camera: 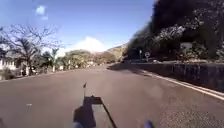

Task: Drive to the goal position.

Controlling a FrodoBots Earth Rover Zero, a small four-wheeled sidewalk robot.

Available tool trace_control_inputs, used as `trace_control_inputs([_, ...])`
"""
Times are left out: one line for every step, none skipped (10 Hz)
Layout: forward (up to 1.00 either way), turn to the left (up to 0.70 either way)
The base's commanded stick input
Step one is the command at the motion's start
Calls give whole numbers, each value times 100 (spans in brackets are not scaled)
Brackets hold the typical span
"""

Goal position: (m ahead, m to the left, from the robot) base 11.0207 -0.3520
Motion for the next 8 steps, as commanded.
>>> trace_control_inputs([70,-35])
trace_control_inputs([70,-35])
trace_control_inputs([70,-35])
trace_control_inputs([70,-35])
trace_control_inputs([70,0])
trace_control_inputs([70,0])
trace_control_inputs([70,0])
trace_control_inputs([70,0])
